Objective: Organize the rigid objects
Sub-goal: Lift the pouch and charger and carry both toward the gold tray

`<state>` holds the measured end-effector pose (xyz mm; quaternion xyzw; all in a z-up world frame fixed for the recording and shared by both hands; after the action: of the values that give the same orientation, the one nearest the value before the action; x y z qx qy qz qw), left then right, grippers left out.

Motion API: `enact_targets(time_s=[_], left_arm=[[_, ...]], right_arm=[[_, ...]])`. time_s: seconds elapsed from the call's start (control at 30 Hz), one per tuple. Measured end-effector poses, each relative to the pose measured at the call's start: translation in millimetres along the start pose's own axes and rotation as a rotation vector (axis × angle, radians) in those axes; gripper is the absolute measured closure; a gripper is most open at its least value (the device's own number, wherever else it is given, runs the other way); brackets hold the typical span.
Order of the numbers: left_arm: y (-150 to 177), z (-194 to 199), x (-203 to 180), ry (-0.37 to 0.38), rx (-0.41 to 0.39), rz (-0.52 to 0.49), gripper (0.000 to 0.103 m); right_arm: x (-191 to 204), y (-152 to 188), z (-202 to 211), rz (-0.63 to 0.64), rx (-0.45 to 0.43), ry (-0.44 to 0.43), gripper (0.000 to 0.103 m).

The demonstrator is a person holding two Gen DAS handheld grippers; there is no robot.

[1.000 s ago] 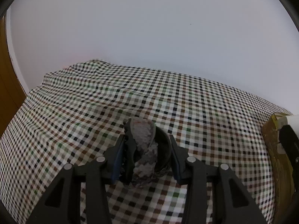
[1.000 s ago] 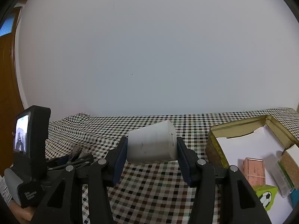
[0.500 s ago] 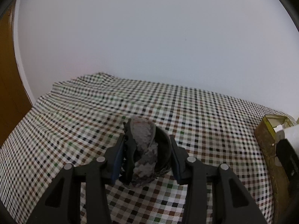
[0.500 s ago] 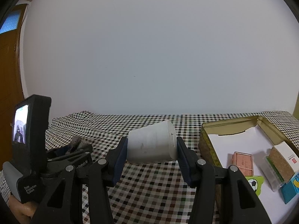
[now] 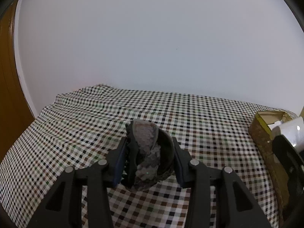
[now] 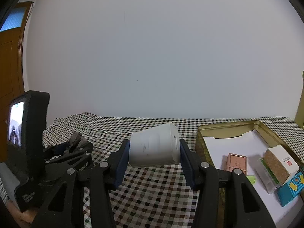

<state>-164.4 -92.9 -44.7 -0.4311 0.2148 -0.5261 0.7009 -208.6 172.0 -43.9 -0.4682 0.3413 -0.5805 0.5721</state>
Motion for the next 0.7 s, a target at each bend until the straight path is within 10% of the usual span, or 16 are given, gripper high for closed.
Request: enact_targets(time_s=[0.7], left_arm=[[8, 32, -11, 0.039, -0.043, 0.008, 0.060]], right_arm=[[-13, 0, 59, 0.085, -0.073, 0.057, 0.049]])
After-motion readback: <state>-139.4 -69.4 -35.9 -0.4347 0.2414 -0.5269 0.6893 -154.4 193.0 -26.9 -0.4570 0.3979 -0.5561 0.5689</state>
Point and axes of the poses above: each gripper's, at about its wrist camera, not at the fingertips, and z roughly against the way its jaws point, x to its left, y to its underside, the point moved 6 cm from there along -z, roughly the way its jaws point, and after that the axes turned 14 degrees about -y, right-handed, at the moved point
